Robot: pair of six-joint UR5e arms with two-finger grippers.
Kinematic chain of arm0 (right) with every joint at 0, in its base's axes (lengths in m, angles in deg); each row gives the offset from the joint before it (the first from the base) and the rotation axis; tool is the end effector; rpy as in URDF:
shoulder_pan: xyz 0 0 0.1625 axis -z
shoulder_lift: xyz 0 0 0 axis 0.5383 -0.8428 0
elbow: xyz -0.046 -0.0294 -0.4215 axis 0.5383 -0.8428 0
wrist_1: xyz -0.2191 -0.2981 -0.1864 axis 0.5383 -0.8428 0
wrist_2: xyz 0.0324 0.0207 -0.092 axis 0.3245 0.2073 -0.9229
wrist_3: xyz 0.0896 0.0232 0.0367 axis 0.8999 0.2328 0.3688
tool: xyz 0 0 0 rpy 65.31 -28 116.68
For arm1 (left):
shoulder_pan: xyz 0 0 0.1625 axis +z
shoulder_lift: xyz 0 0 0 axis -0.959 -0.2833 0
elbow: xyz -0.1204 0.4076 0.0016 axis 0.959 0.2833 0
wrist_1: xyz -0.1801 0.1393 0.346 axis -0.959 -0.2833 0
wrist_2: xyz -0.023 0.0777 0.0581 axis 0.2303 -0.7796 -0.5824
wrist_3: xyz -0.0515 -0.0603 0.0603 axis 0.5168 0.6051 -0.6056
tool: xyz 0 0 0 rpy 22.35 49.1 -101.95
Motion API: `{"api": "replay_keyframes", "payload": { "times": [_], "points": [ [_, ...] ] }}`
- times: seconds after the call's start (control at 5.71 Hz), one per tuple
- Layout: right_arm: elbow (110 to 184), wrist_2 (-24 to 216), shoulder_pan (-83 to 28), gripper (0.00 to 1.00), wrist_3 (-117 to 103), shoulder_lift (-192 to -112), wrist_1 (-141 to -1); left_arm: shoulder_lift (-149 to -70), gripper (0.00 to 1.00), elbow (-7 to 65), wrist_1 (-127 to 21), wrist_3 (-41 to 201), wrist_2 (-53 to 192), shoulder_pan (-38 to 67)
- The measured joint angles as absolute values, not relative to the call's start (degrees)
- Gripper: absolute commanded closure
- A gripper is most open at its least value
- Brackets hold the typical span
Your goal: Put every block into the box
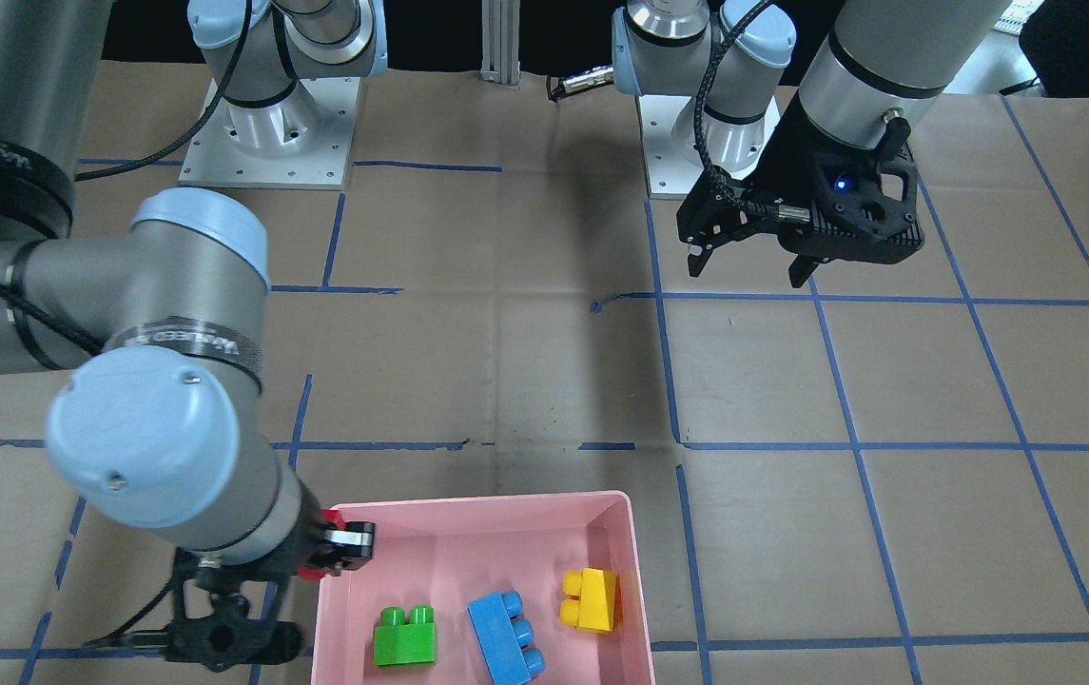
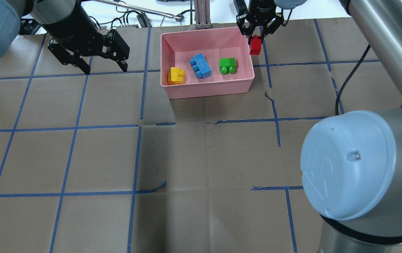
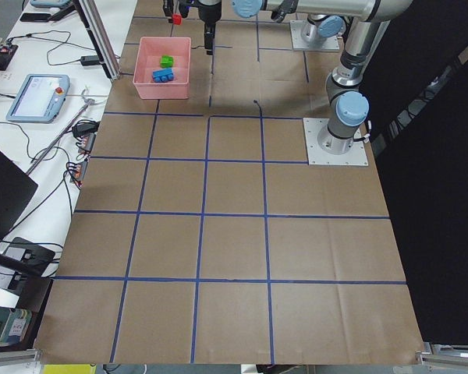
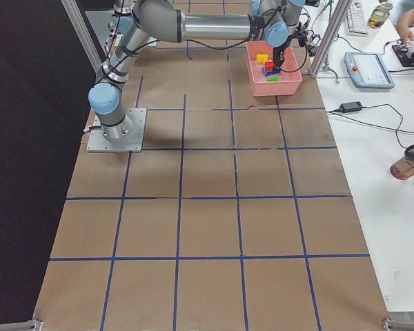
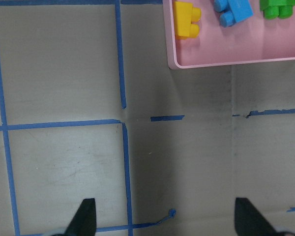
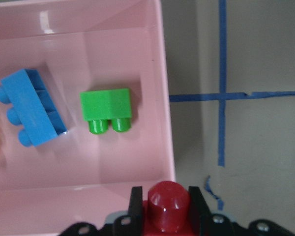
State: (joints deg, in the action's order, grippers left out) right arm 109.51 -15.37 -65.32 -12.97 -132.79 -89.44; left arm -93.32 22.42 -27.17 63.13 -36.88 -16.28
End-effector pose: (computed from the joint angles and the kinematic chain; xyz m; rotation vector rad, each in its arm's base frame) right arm 0.2391 -0.7369 0.3546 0.0713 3.1168 0.0043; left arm -0.1403 -0.5207 0.5060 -0.0543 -3.0547 0.0418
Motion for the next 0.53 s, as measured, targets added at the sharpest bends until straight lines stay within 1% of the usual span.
{"api": "replay_keyframes", "payload": {
  "times": [0.18,0.35,0.53],
  "points": [
    [109.1,-14.9,-67.4,0.77,-9.4,-129.9,-92.4,-91.9,0.0,23.1,-27.9,63.1,-37.5,-16.2],
    [108.9,-14.7,-68.4,0.31,-8.2,-127.2,-95.8,-90.8,0.0,23.4,-28.4,63.3,-37.7,-16.2],
    [108.9,-14.6,-68.7,0.01,-7.3,-126.0,-97.2,-90.3,0.0,23.4,-28.5,63.5,-37.8,-16.1]
  ]
}}
